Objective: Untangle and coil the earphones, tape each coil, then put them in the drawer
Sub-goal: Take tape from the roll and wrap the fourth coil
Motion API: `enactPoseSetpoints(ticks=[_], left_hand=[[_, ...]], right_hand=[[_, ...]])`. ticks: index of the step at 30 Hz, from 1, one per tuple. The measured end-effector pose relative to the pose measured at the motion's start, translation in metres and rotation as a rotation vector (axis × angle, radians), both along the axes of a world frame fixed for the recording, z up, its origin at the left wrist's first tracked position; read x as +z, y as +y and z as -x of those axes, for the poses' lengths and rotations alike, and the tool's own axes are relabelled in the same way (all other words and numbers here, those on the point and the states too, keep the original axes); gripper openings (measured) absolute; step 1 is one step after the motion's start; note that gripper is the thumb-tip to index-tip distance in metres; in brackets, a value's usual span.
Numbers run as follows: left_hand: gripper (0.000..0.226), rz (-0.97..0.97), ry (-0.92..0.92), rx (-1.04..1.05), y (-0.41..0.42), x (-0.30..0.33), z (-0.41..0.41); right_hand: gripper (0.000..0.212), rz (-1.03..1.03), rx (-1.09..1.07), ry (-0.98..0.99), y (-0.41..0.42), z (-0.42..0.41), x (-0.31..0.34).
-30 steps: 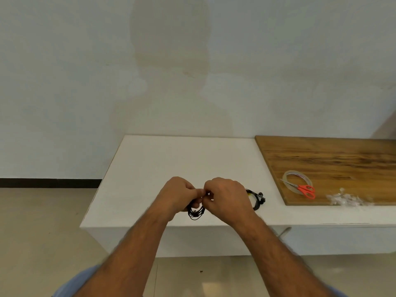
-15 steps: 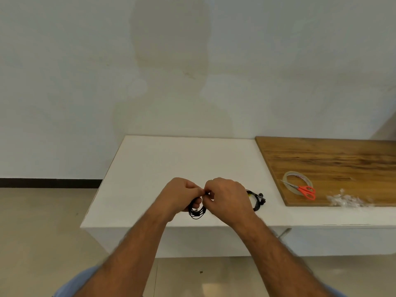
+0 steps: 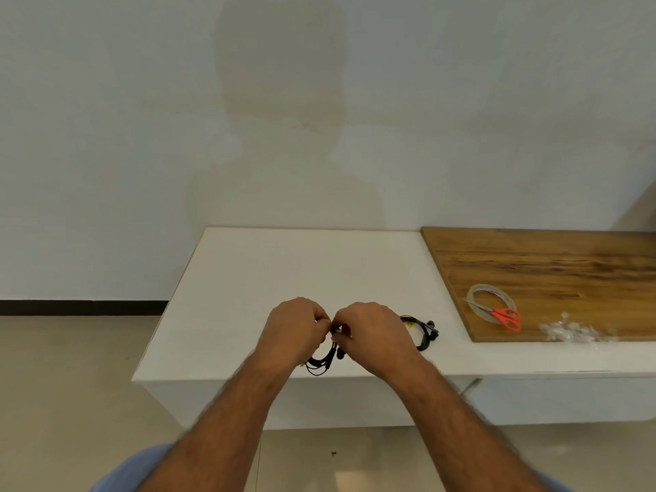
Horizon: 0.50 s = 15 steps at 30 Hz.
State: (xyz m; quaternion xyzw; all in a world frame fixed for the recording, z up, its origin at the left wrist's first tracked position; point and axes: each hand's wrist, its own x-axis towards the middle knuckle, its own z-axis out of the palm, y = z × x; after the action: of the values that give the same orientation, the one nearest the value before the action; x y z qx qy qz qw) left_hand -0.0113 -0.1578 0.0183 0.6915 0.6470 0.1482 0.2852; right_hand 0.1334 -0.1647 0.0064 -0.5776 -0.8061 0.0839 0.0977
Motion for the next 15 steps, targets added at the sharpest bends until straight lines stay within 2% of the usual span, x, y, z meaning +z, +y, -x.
enactPoseSetpoints(ticks=[15], left_hand=[[0.021,-0.069,0.261,-0.015,-0.0021,0.0005,-0.0079]], right_hand=[[0.021,-0.070,-0.043,-0.080,-0.0049,0.0000,0.0083]])
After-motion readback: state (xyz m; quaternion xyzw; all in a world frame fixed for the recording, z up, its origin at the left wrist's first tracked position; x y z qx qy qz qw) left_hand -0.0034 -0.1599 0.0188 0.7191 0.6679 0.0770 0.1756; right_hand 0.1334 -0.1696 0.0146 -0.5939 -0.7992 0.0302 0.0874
